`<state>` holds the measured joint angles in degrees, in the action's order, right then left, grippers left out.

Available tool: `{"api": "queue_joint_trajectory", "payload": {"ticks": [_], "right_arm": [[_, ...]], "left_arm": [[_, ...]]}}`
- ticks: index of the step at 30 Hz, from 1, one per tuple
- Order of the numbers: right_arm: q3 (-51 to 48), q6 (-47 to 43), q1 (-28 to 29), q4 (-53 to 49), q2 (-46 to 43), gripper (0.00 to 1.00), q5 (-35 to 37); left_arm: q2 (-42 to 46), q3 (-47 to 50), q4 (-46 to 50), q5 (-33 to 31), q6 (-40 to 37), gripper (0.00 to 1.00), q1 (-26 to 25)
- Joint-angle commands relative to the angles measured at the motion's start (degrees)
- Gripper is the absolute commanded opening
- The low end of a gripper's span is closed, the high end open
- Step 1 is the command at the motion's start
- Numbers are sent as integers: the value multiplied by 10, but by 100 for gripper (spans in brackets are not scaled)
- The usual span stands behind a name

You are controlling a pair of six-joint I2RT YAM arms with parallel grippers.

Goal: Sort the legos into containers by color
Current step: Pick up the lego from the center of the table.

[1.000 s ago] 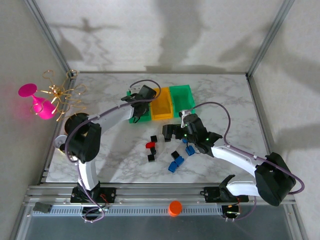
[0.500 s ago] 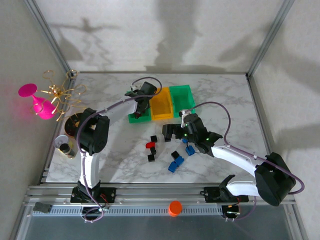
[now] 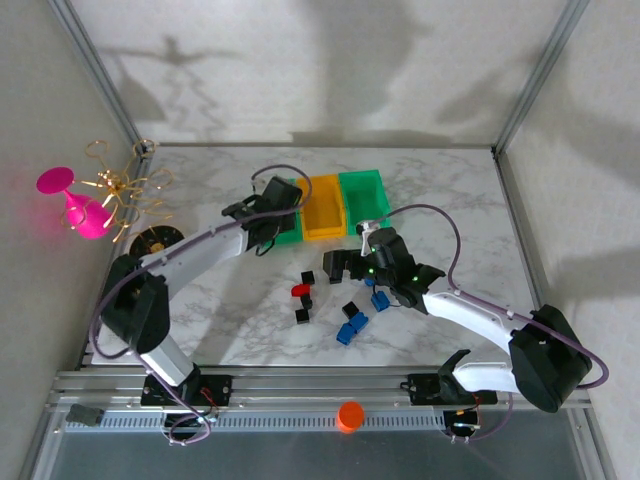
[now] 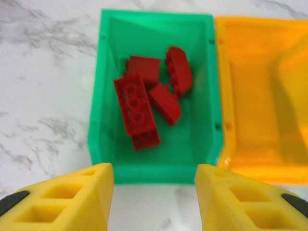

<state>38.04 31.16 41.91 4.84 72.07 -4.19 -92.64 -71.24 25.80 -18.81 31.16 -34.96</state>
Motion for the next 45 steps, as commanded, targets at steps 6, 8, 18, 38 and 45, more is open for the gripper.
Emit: {"api": "queue_joint_trajectory", "payload": {"ticks": [6, 8, 18, 38, 45], "right_arm": [[-39, 3, -3, 3, -14, 99, -21], [-48, 6, -3, 0, -14, 99, -25], [-96, 53, -3, 35, -24, 99, -36], [-113, 50, -3, 34, -38, 99, -28], [-112, 47, -3, 37, -32, 99, -27]], "left_arm": [[81, 116, 4, 18, 71, 55, -85], [86, 137, -2, 23, 93, 57, -101], [42, 172, -16, 15, 163, 69, -179], [-83, 170, -64, 27, 170, 71, -192], [-104, 160, -60, 11, 167, 63, -192]]}}
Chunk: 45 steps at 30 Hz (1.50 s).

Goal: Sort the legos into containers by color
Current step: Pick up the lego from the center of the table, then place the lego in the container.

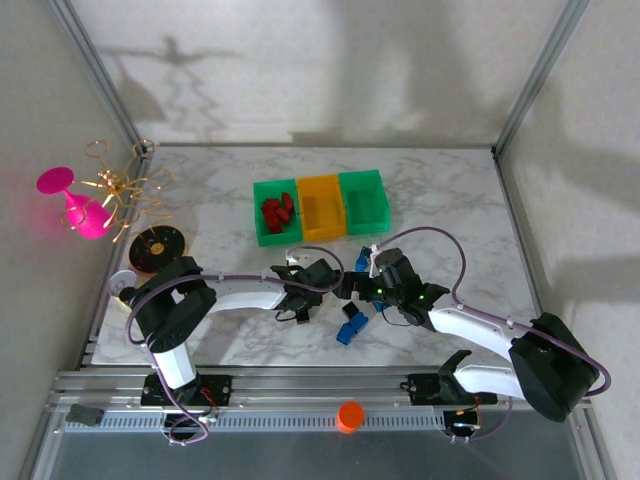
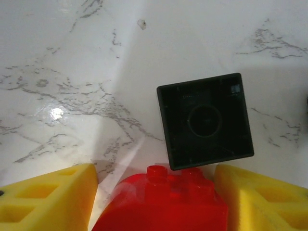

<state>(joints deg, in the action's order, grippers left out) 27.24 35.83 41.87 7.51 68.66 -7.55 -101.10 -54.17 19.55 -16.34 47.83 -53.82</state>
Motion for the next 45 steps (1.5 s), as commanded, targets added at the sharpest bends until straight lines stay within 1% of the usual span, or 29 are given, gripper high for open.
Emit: {"api": "queue_joint_trajectory", "payload": {"ticks": [1, 12, 18, 26, 29, 35, 37, 39, 45], "right_arm": [[-4, 0, -3, 12, 3, 99, 6], [1, -4, -3, 12, 9, 99, 7], [10, -16, -3, 2, 3, 99, 12], [37, -39, -2, -10, -16, 99, 20], [47, -41, -3, -9, -16, 99, 26], [65, -33, -3, 11, 0, 99, 37], [80, -24, -4, 6, 12, 99, 51], [90, -21, -5, 8, 25, 99, 51], [108, -20, -6, 21, 53, 99, 49]], "left_arm": [[-19, -11, 1, -14, -1, 62, -2], [-4, -12, 4, -18, -1, 50, -3], [31, -10, 8, -17, -4, 49, 3], [68, -54, 59, -50, -37, 49, 21], [73, -80, 80, -63, -54, 49, 39], [66, -140, 89, -66, -93, 49, 100], [54, -165, 94, -70, -102, 48, 122], [40, -191, 93, -84, -113, 49, 135], [-30, -282, 102, -93, -140, 48, 179]]}}
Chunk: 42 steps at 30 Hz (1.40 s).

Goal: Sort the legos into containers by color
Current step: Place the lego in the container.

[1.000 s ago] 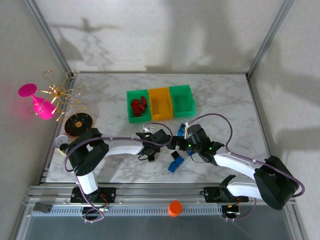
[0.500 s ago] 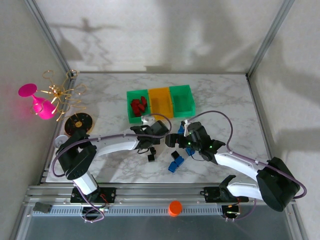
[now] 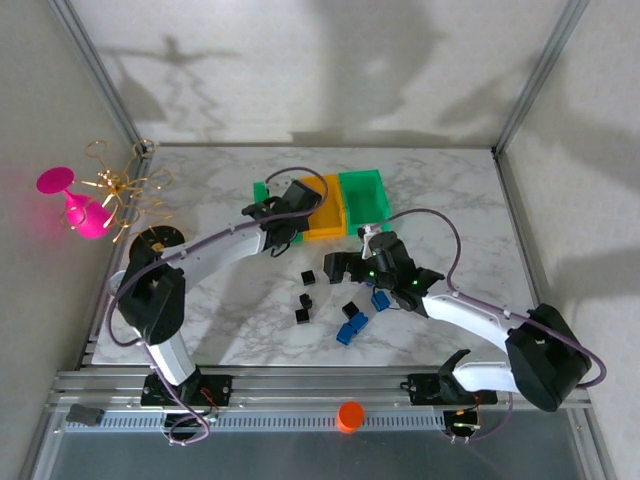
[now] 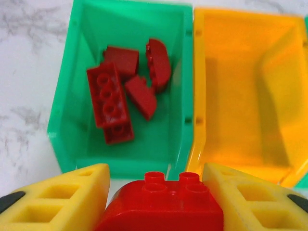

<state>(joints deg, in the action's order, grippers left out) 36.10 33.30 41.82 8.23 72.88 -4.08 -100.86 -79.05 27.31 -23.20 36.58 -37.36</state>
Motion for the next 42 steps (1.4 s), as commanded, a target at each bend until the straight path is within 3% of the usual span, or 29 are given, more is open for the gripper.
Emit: {"api": "queue_joint_trajectory", "payload": {"ticks": [1, 13, 20, 31, 39, 42], "right_arm": [[23, 5, -5, 15, 14, 99, 15], [17, 6, -15, 26, 31, 99, 9], [14, 0, -17, 13, 24, 99, 12], [44, -21, -17, -43, 13, 99, 17], [54, -45, -17, -90, 20, 99, 20], [61, -56, -18, -111, 32, 99, 24]], "left_arm": [[-47, -46, 29, -27, -28, 48, 22], [-175, -160, 32, -29, -52, 49, 79], [-183, -180, 37, -21, -54, 59, 84], [-91, -157, 49, -20, -46, 66, 85], [62, -20, 17, 16, -13, 74, 75], [129, 51, -4, 33, 9, 82, 62]]}}
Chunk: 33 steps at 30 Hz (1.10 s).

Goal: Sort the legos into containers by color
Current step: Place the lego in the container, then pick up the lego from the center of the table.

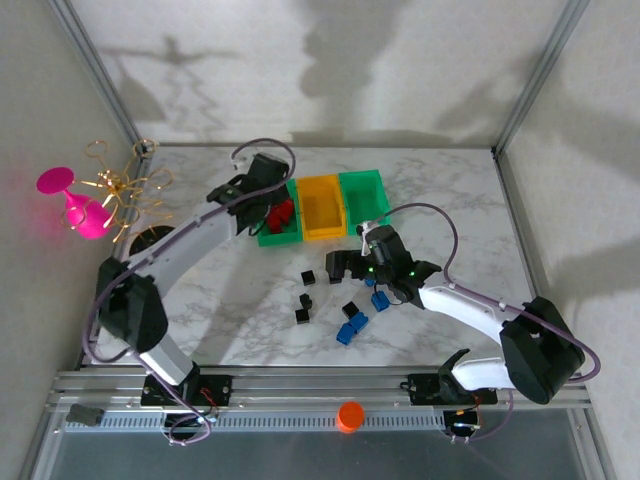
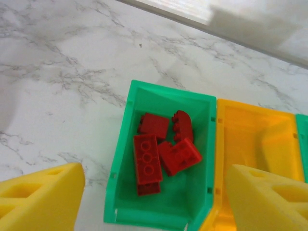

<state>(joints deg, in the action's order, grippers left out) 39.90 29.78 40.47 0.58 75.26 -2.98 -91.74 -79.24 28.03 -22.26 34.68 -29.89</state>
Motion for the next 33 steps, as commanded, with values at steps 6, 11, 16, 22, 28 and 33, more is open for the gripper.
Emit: {"api": "queue_joint_trajectory", "payload": {"ticks": [6, 11, 16, 22, 28, 33], "right_arm": [[29, -52, 8, -56, 22, 99, 31], [62, -62, 39, -103, 62, 94, 113], [85, -52, 71, -107, 106, 86, 144], [111, -19, 93, -98, 161, 75, 164], [133, -10, 119, -97, 209, 71, 189], [147, -4, 124, -101, 241, 65, 218]], "left_arm": [[189, 203, -66, 38, 71, 95, -57], [284, 294, -76, 42, 96, 100, -95], [357, 369, -93, 75, 105, 100, -101], [392, 432, -130, 116, 94, 100, -103], [383, 466, -178, 155, 80, 100, -106], [371, 474, -199, 155, 79, 100, -113]]}}
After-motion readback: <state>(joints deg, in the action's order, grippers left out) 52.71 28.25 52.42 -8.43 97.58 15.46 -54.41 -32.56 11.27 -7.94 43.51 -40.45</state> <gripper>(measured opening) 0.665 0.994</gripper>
